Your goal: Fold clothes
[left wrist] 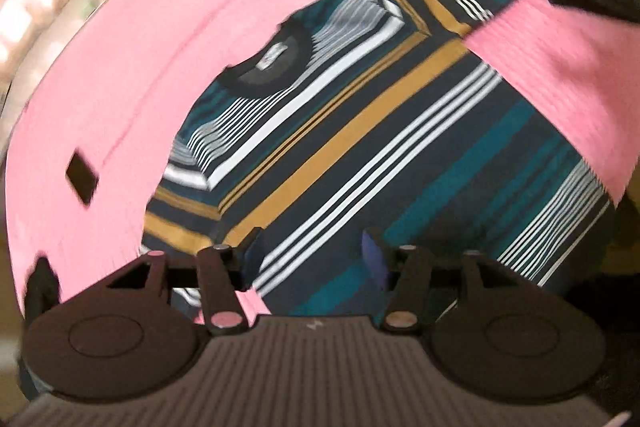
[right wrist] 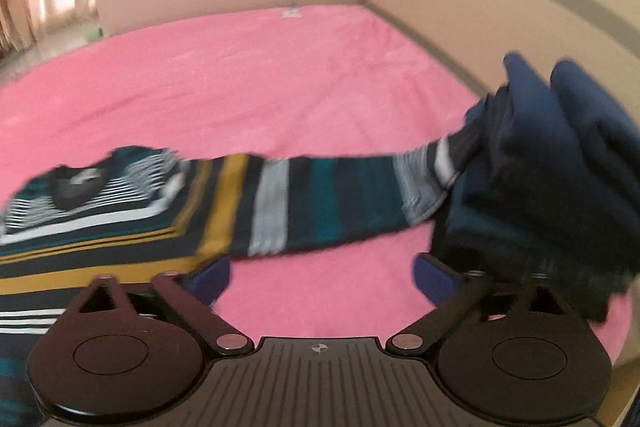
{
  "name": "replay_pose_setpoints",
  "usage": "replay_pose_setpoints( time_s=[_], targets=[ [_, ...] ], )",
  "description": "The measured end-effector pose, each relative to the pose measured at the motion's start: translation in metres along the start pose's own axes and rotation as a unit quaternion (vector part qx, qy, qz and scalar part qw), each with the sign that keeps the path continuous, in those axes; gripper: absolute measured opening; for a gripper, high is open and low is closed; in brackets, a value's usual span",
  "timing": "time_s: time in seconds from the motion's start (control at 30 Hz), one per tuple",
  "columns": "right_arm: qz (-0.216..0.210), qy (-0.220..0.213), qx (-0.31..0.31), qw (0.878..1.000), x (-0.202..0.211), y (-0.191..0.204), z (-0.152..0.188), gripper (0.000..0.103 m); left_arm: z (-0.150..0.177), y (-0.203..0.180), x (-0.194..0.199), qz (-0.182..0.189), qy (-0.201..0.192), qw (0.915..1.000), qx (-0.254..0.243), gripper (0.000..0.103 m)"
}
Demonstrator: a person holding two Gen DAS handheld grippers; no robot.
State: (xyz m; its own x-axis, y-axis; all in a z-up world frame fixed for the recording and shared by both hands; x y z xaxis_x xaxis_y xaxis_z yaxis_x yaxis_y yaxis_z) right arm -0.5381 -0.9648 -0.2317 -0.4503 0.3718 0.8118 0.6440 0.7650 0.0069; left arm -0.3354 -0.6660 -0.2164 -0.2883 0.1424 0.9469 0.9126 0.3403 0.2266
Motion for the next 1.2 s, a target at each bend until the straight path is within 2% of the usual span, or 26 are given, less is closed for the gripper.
replay_pose_setpoints(
  time_s=[0.1, 0.23, 0.33, 0.37, 0.53, 0.67, 0.83, 0.9, 1.03, 1.1, 1.2],
  targets=[
    [-0.025, 0.006, -0.033, 0.999, 0.036, 0.021, 0.013, 0.103, 0.028, 0.024, 0.006, 0.017, -0.011, 0.9987, 0.047, 0.063],
    [-0.022, 0.005, -0.068, 0.997, 0.077, 0.049, 0.025, 0.103, 0.077, 0.058, 0.014, 0.037, -0.031, 0.9954, 0.083, 0.064],
    [-0.02, 0.031, -0.098, 0.995, 0.101, 0.079, 0.048, 0.103, 0.121, 0.087, 0.022, 0.042, -0.034, 0.9922, 0.113, 0.068],
    [-0.027, 0.038, -0.105, 0.993, 0.108, 0.089, 0.056, 0.103, 0.136, 0.097, 0.025, 0.046, -0.036, 0.9898, 0.13, 0.072],
    [-0.046, 0.06, -0.097, 0.992, 0.135, 0.131, 0.091, 0.103, 0.201, 0.136, 0.035, 0.045, -0.028, 0.9781, 0.201, 0.079],
    [-0.067, 0.075, -0.057, 0.993, 0.14, 0.144, 0.096, 0.103, 0.24, 0.146, 0.047, 0.036, -0.028, 0.9698, 0.24, 0.081],
    [-0.084, 0.087, -0.015, 0.993, 0.133, 0.14, 0.095, 0.103, 0.265, 0.131, 0.068, 0.009, -0.04, 0.9562, 0.29, 0.087],
    [-0.094, 0.094, 0.003, 0.991, 0.132, 0.133, 0.094, 0.103, 0.268, 0.117, 0.075, -0.001, -0.038, 0.95, 0.31, 0.09],
    [-0.107, 0.106, 0.045, 0.988, 0.132, 0.116, 0.098, 0.103, 0.272, 0.081, 0.087, -0.015, -0.028, 0.9373, 0.347, 0.091],
    [-0.108, 0.116, 0.061, 0.986, 0.133, 0.103, 0.11, 0.103, 0.274, 0.061, 0.093, -0.014, -0.021, 0.9338, 0.357, 0.091],
    [-0.117, 0.134, 0.081, 0.981, 0.133, 0.089, 0.126, 0.103, 0.277, 0.027, 0.103, -0.021, -0.013, 0.9345, 0.355, 0.096]
  ],
)
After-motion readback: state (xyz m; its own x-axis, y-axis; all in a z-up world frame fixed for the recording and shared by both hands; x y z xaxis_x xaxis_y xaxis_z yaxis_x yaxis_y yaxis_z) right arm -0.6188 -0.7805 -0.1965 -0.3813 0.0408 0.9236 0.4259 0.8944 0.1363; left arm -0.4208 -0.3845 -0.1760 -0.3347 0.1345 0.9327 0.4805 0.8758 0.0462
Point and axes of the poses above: each gripper's, at about its wrist camera, not at the fingertips, and x roughly against the way its jaws point, y to its left, z to its underside, the point moved 5 cm from there along -x, roughly the way its jaws point, and after that the axes turned 5 degrees about y, right-handed, at the moved point
